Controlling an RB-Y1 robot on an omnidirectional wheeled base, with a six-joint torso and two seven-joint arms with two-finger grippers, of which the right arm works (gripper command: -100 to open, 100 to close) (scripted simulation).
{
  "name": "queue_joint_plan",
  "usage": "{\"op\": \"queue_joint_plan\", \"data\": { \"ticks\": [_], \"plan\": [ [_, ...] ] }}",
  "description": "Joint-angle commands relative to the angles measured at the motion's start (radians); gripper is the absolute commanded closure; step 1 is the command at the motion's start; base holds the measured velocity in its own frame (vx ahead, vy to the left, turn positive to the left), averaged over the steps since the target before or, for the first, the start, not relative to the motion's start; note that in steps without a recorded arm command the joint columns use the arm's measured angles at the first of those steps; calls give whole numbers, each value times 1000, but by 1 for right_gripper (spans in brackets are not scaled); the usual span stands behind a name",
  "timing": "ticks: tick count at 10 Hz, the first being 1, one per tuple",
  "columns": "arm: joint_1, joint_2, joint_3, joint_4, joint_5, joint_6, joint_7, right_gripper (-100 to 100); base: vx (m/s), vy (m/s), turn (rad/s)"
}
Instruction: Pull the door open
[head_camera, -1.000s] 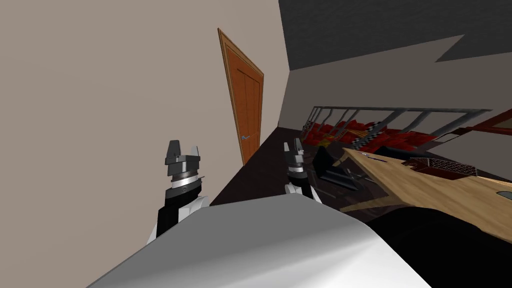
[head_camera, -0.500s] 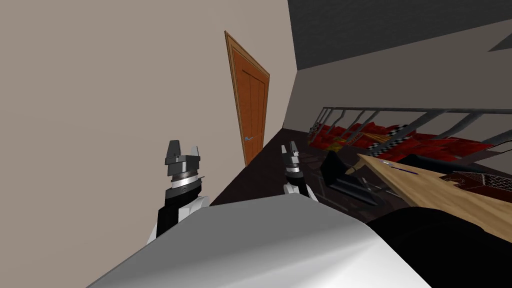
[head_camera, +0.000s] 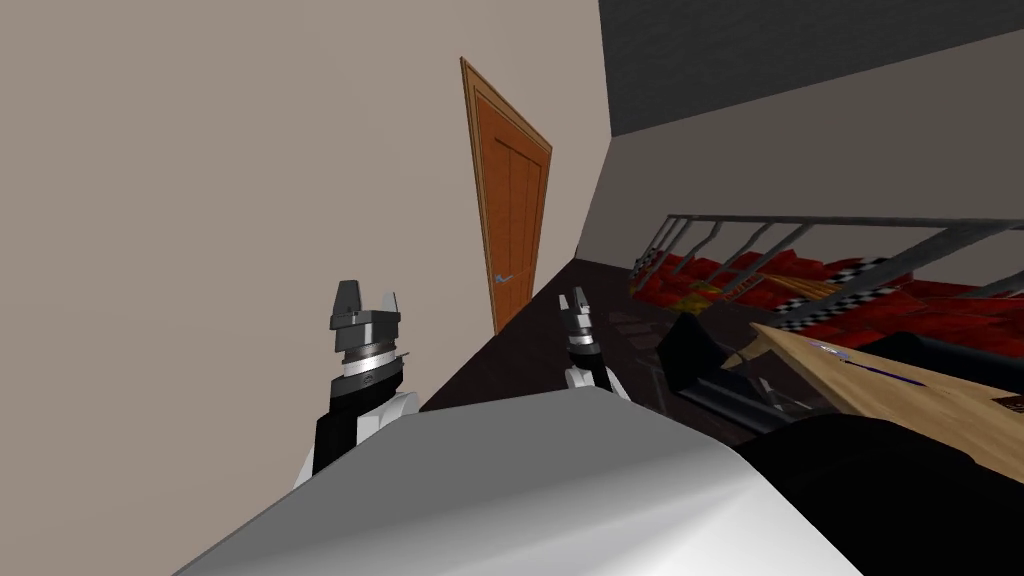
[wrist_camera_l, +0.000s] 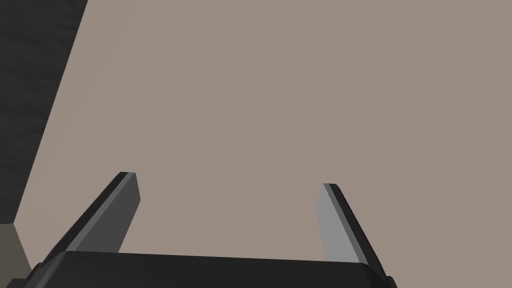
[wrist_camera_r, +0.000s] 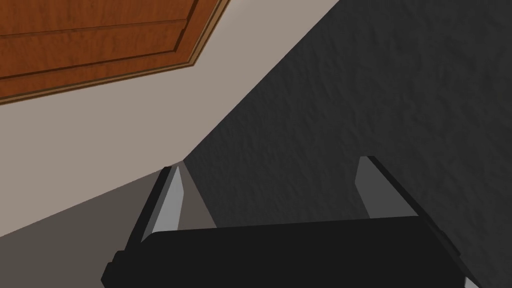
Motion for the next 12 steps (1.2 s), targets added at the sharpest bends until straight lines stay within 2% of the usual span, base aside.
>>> {"op": "queue_joint_plan", "data": {
  "ticks": [1,2,3,12],
  "plan": [
    [-14,-7,-2,45,-7,-11,1,-100,83,-61,179],
    [-14,-7,-2,45,-7,-11,1,-100,59,-48,34],
    [-22,-10,-2,68,-11,-14,1,-100,49,-32,86],
    [-106,-43,-8,302,-53,-48,1,-100,77,-64,176]
  ]
}}
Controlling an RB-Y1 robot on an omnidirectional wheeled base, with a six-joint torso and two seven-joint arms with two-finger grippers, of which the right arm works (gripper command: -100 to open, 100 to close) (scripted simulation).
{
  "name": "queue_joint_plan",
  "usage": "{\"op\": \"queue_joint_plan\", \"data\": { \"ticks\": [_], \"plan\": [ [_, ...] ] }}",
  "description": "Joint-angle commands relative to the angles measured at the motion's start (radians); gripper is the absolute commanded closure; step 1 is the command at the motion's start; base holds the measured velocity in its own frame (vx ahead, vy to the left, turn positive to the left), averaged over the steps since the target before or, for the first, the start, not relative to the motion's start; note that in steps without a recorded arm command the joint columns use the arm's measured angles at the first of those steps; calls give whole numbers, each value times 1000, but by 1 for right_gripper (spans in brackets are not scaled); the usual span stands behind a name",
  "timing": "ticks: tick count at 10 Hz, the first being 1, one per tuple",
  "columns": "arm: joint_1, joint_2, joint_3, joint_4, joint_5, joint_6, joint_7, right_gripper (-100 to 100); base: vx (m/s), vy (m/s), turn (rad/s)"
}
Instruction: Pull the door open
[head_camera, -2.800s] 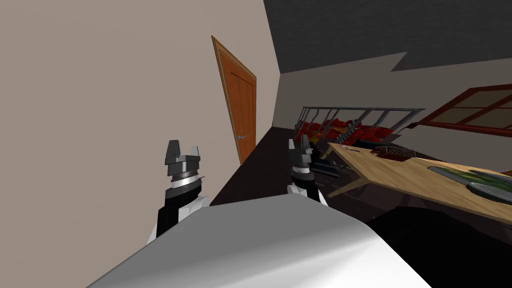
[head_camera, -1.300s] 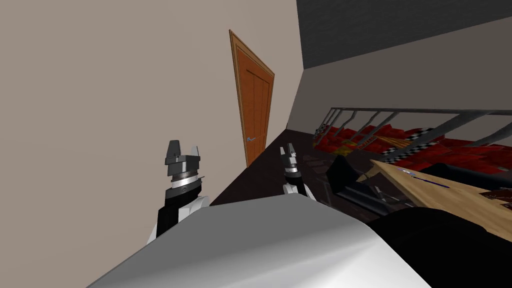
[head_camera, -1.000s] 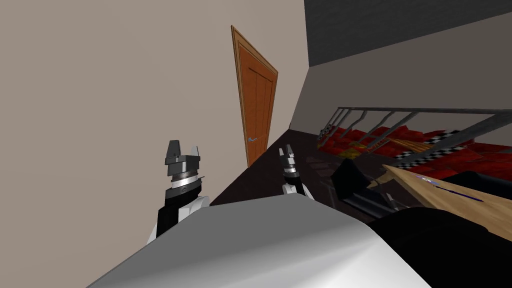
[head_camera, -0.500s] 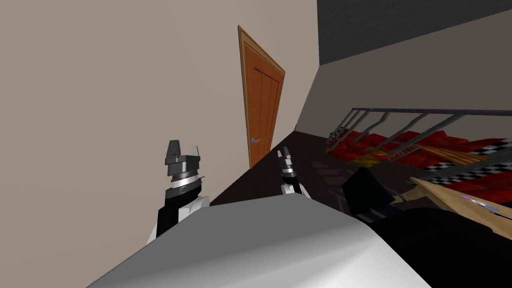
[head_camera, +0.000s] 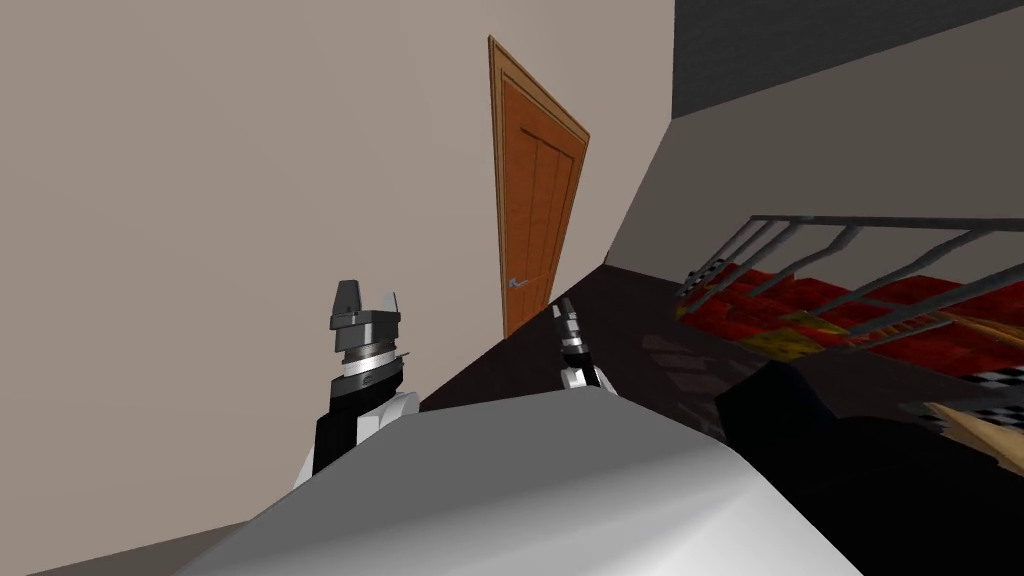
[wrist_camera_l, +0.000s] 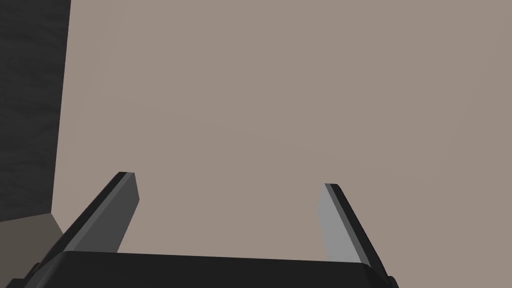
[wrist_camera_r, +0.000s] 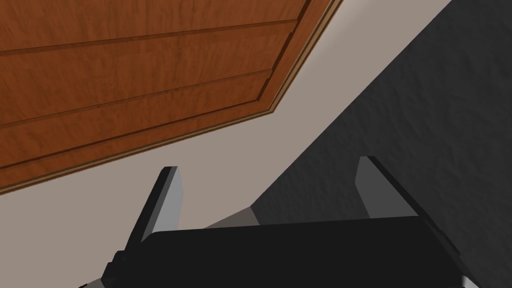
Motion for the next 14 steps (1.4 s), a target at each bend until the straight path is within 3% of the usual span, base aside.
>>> {"op": "queue_joint_plan", "data": {
  "ticks": [1,14],
  "plan": [
    [-10,-6,0,37,-8,-5,-1,-100,73,-65,186],
    [-139,-47,-10,400,-72,-56,0,-100,64,-86,183]
  ]
}}
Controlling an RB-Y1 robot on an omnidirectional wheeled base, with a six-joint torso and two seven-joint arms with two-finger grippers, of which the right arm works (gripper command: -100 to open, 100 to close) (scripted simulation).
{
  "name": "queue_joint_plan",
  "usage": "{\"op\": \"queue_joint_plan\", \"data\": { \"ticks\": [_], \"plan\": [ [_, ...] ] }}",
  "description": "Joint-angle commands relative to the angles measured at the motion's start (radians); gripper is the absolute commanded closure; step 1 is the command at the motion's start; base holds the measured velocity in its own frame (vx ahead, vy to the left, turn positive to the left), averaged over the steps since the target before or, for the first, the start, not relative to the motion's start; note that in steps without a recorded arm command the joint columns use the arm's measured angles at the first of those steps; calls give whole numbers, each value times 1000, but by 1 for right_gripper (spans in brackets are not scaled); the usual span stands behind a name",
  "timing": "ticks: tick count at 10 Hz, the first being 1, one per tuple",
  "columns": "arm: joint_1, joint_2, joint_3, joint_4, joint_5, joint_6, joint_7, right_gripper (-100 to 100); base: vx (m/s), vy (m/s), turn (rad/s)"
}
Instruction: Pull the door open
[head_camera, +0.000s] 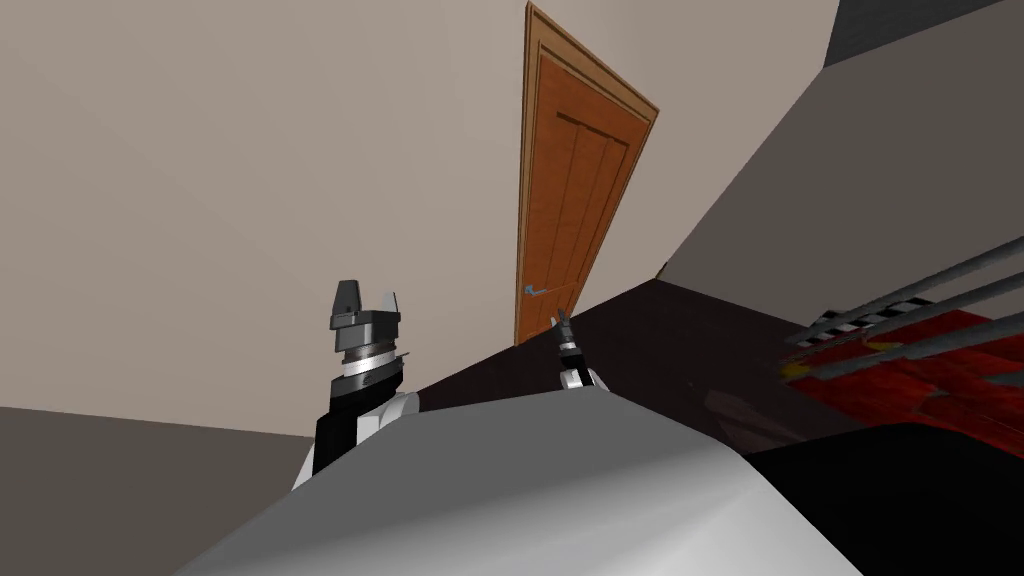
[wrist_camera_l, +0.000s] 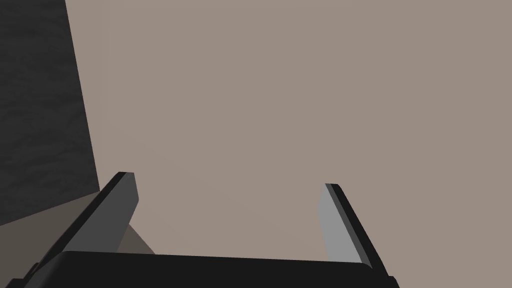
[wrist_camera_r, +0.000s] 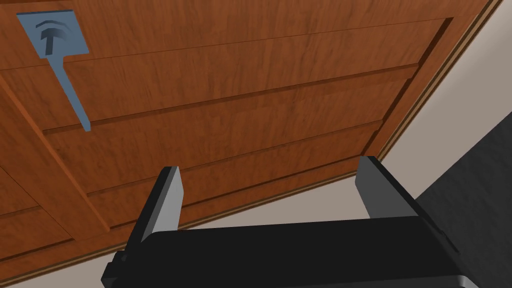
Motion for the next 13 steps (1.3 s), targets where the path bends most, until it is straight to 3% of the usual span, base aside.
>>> {"op": "queue_joint_plan", "data": {
  "ticks": [1,13],
  "plan": [
    [-10,-3,0,44,-7,-11,1,-100,58,-85,178],
    [-119,-33,-8,350,-61,-55,2,-100,43,-95,172]
  ]
}}
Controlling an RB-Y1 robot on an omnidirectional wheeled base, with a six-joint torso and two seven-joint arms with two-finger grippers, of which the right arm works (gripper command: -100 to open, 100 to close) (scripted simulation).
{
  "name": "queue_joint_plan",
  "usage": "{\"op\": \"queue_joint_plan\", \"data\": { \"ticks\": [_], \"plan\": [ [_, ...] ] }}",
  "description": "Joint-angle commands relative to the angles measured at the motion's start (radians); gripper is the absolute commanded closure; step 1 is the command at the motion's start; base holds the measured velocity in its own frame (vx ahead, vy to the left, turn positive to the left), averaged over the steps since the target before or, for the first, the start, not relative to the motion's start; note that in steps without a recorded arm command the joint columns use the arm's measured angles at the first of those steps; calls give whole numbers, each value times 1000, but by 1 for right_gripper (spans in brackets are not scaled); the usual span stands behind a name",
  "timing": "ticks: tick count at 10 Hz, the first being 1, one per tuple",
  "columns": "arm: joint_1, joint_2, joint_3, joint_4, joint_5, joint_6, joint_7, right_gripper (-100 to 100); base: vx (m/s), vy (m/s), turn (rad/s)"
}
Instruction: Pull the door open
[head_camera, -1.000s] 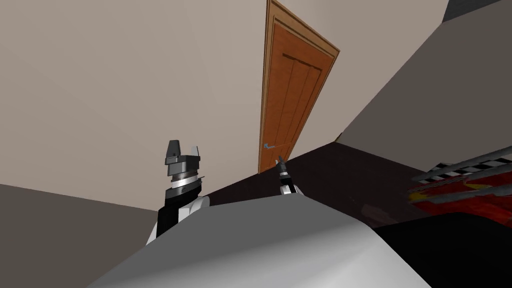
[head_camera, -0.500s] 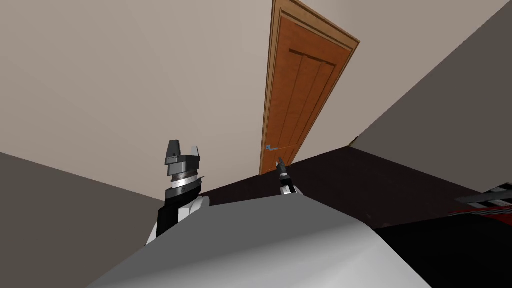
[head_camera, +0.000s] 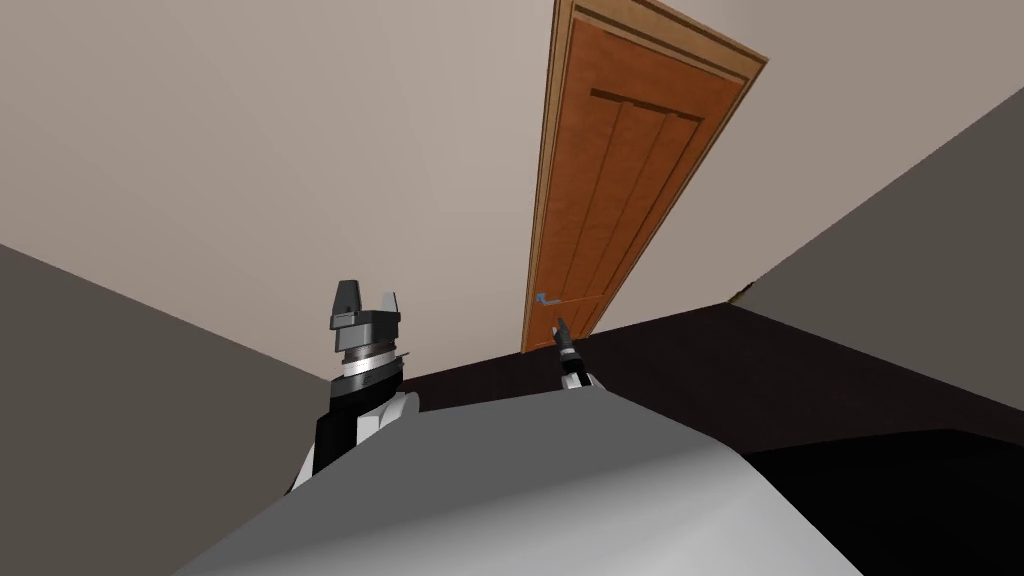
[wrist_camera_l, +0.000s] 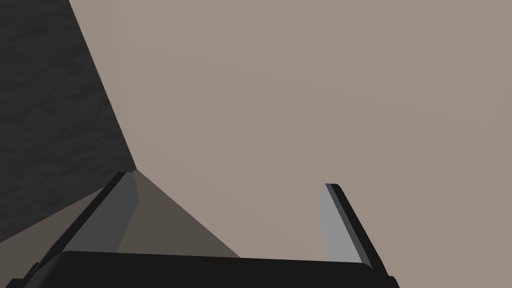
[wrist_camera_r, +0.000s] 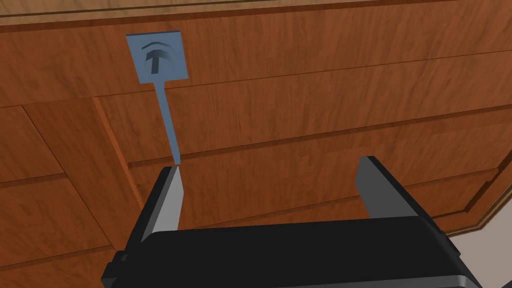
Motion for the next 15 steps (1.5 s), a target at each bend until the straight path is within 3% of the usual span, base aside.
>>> {"op": "queue_joint_plan", "data": {
  "ticks": [1,3,4,10,15],
  "plan": [
    [-17,-7,-2,49,-11,-1,0,-100,31,-120,256],
    [-39,-12,-3,110,-22,-10,0,-100,46,-168,200],
    [-39,-12,-3,110,-22,-10,0,-100,25,-105,94],
    [-77,-21,-6,217,-41,-25,0,-100,20,-70,114],
    [-116,-30,-9,327,-60,-41,1,-100,17,-102,146]
  ]
}}
